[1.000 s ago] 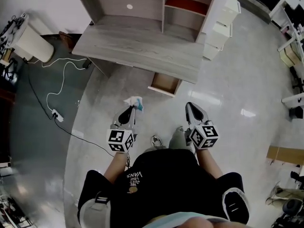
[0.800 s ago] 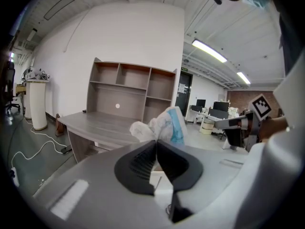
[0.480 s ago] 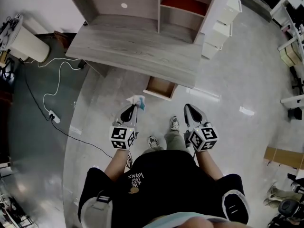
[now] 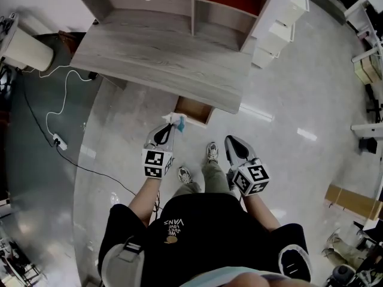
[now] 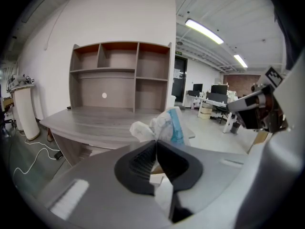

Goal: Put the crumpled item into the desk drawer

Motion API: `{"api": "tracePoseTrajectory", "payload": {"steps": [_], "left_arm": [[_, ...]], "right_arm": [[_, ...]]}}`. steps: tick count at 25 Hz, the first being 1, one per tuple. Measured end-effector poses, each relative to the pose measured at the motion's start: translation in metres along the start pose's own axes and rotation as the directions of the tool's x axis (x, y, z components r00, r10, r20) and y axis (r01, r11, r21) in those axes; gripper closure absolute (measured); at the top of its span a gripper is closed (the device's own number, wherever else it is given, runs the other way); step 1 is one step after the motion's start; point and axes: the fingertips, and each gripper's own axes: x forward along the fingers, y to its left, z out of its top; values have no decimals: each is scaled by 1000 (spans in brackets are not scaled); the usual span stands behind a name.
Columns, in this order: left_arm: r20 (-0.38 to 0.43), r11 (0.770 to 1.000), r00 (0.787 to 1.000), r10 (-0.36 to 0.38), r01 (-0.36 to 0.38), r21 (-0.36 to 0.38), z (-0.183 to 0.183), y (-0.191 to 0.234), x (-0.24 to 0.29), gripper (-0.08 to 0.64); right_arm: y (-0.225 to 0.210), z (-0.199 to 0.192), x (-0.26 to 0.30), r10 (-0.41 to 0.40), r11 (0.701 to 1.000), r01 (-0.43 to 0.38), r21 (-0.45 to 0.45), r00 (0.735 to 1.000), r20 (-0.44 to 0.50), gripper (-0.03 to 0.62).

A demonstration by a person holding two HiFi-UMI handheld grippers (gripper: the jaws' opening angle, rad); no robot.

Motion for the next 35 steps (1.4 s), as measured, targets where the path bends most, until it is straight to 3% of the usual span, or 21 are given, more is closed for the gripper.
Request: {"api": "tracePoseTrajectory", "payload": {"steps": [17, 23, 35], "left_arm": [[-186, 995, 983, -14, 32, 93, -57, -14, 105, 500], [-266, 984, 964, 3, 45, 175, -79, -9, 131, 500], [-358, 978, 933, 24, 52, 201, -115, 1, 170, 500]], "right_arm": [[-56, -17, 12, -13, 999, 16, 38, 997, -75, 589], [-65, -24, 18, -20, 998, 25, 52, 995, -101, 589], [-74, -46, 27, -14, 995, 29, 95, 989, -149, 589]]}}
